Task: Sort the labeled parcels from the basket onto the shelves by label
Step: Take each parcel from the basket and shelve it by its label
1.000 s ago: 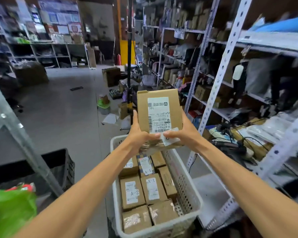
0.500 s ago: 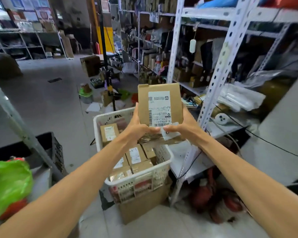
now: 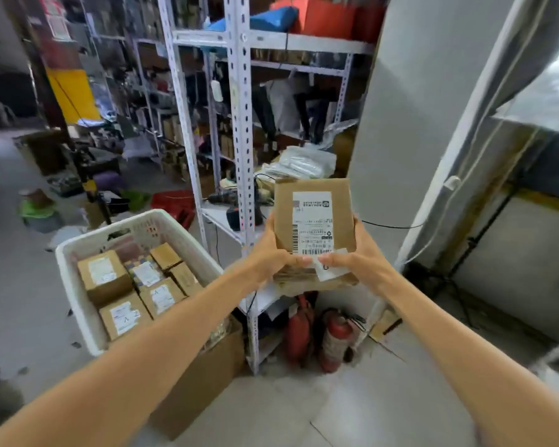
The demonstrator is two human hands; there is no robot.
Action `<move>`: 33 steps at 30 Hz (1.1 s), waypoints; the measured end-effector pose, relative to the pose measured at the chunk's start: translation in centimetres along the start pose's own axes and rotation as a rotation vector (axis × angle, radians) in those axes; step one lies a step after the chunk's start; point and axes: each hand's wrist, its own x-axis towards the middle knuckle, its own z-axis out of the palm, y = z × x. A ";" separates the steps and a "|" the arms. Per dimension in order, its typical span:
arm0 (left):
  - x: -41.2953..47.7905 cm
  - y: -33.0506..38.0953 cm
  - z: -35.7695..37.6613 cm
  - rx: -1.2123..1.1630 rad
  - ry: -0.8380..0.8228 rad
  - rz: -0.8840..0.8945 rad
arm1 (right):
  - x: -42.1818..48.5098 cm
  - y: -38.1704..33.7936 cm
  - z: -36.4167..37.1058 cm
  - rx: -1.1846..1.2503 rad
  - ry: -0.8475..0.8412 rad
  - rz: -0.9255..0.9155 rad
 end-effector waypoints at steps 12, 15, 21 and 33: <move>5.5 1.8 27.6 0.012 -0.707 0.003 | -18.0 2.4 -20.1 -0.024 0.634 0.097; 5.1 1.8 34.5 0.032 -0.865 0.036 | -23.1 3.2 -23.1 -0.056 0.836 0.156; 3.4 0.5 46.8 0.011 -1.241 0.068 | -31.6 5.7 -26.7 -0.065 1.202 0.245; 2.2 -6.4 54.5 0.048 -1.483 -0.140 | -36.5 11.3 -26.4 -0.065 1.478 0.441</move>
